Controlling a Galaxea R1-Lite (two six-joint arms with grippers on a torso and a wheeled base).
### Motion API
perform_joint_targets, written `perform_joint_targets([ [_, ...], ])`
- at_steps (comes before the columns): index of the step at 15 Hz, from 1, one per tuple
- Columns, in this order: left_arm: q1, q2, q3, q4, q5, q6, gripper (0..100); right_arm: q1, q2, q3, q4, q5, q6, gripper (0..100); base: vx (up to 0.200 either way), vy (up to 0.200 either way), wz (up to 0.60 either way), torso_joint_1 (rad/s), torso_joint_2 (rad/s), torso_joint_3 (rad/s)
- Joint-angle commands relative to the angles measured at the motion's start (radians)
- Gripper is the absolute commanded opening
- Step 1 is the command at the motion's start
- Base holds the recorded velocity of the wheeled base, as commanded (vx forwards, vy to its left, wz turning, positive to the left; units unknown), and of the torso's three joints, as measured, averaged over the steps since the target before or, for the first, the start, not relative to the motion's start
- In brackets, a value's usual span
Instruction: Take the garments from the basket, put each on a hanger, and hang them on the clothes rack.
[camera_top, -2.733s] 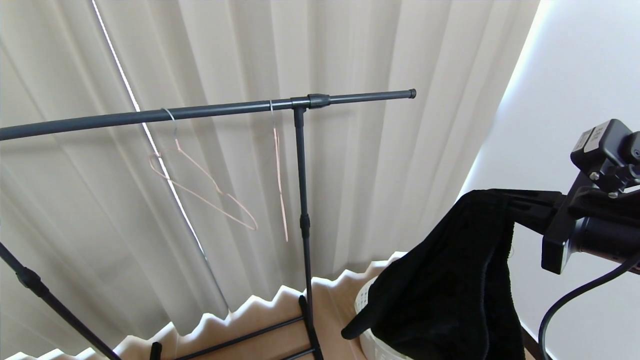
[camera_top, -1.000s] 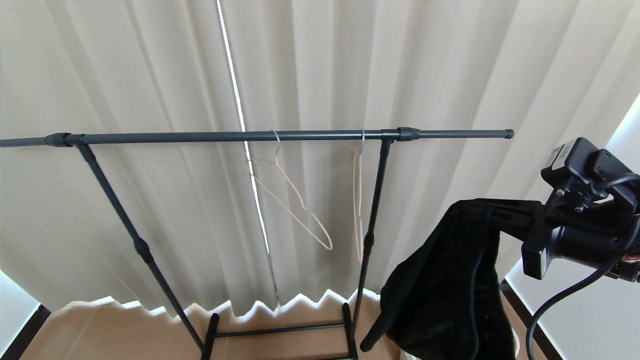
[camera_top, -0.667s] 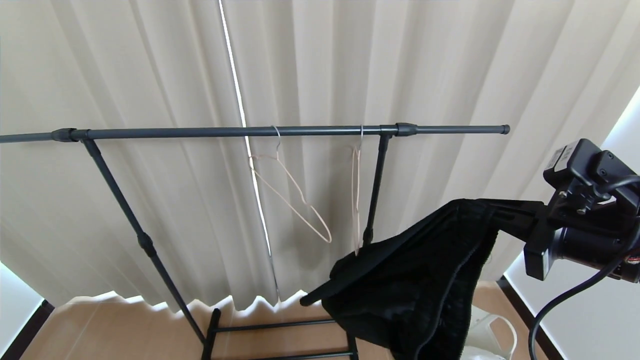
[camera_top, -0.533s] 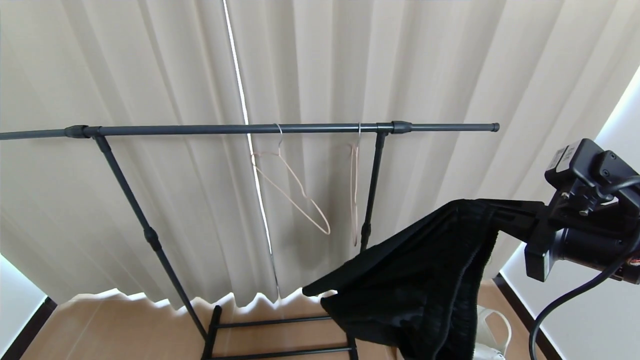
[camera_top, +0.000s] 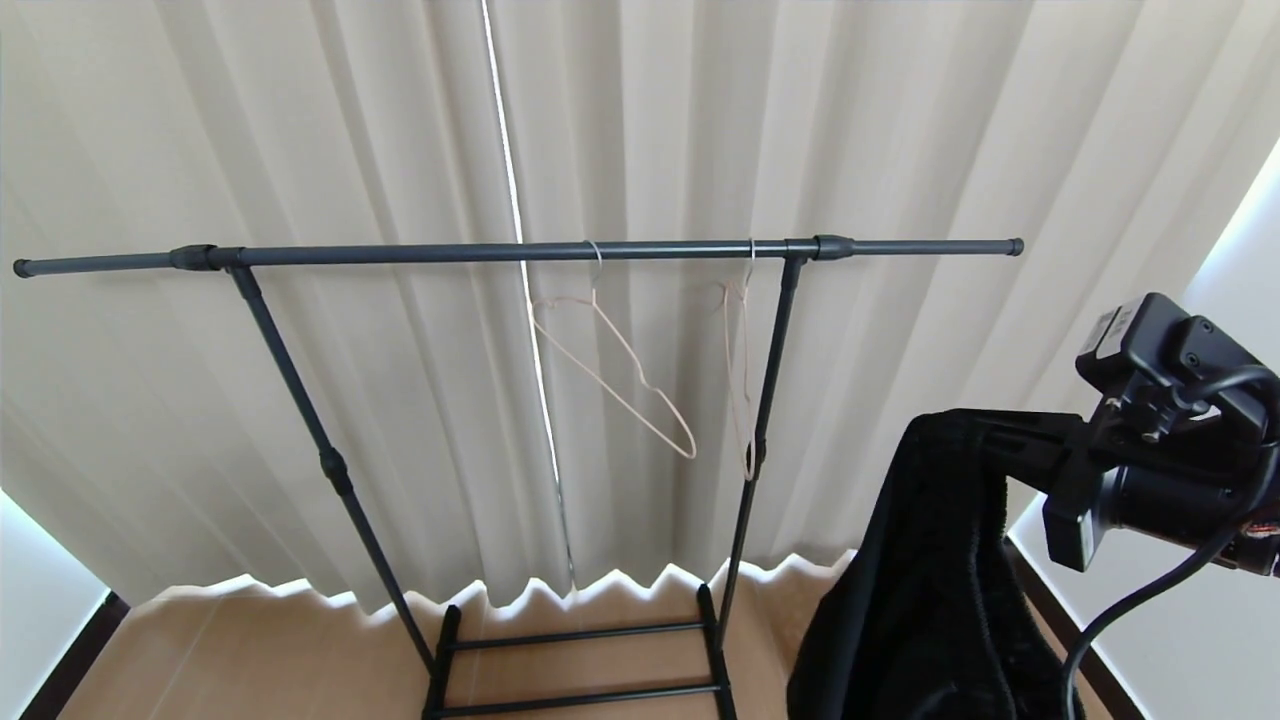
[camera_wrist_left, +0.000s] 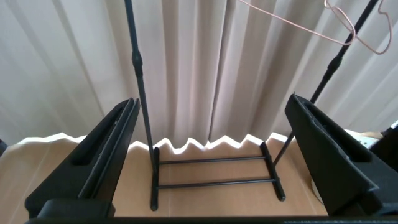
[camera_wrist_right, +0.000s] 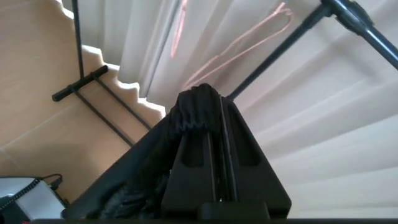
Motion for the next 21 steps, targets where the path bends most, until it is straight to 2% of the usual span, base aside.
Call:
perform_joint_targets([
  [1, -0.002, 0.004, 0.001, 0.003, -0.004, 0.016, 100, 0.059, 0.009, 0.008, 0.004, -0.073, 0.0, 0, 0.0, 0.0, 0.0, 0.0, 0.0, 0.0],
  [3, -0.002, 0.025, -0.001, 0.008, -0.01, 0.105, 100, 0.128, 0.038, -0.011, 0.005, -0.16, 0.019, 0, 0.0, 0.0, 0.0, 0.0, 0.0, 0.0],
  [4, 0.0, 0.064, -0.001, 0.008, -0.01, 0.111, 100, 0.151, 0.047, -0.023, 0.01, -0.163, 0.043, 0, 0.0, 0.0, 0.0, 0.0, 0.0, 0.0],
  [5, -0.003, 0.142, -0.021, 0.005, -0.013, 0.114, 100, 0.182, 0.059, -0.044, 0.027, -0.166, 0.108, 0, 0.0, 0.0, 0.0, 0.0, 0.0, 0.0],
  [6, -0.009, 0.294, -0.113, 0.005, -0.042, 0.066, 100, 0.238, 0.081, -0.11, 0.081, -0.172, 0.227, 0, 0.0, 0.0, 0.0, 0.0, 0.0, 0.0],
  [8, -0.049, 0.564, -0.294, 0.006, -0.163, -0.11, 100, 0.286, 0.147, -0.238, 0.167, -0.178, 0.408, 0, 0.0, 0.0, 0.0, 0.0, 0.0, 0.0],
  [9, -0.095, 0.691, -0.38, 0.008, -0.197, -0.174, 100, 0.301, 0.196, -0.293, 0.182, -0.194, 0.487, 0, 0.0, 0.0, 0.0, 0.0, 0.0, 0.0],
  [11, -0.269, 0.932, -0.525, 0.014, -0.174, -0.322, 100, 0.31, 0.299, -0.385, 0.18, -0.284, 0.62, 0, 0.0, 0.0, 0.0, 0.0, 0.0, 0.0],
  [12, -0.347, 1.022, -0.579, 0.038, -0.136, -0.368, 100, 0.32, 0.339, -0.423, 0.18, -0.327, 0.663, 0, 0.0, 0.0, 0.0, 0.0, 0.0, 0.0],
  [14, -0.51, 1.156, -0.653, 0.057, -0.068, -0.403, 100, 0.323, 0.38, -0.449, 0.171, -0.401, 0.697, 0, 0.0, 0.0, 0.0, 0.0, 0.0, 0.0],
  [18, -0.684, 1.365, -0.728, 0.049, -0.054, -0.424, 100, 0.367, 0.379, -0.442, 0.17, -0.419, 0.695, 0, 0.0, 0.0, 0.0, 0.0, 0.0, 0.0],
  [21, -0.783, 1.449, -0.759, 0.011, -0.054, -0.427, 100, 0.381, 0.375, -0.442, 0.17, -0.419, 0.695, 0, 0.0, 0.0, 0.0, 0.0, 0.0, 0.0],
])
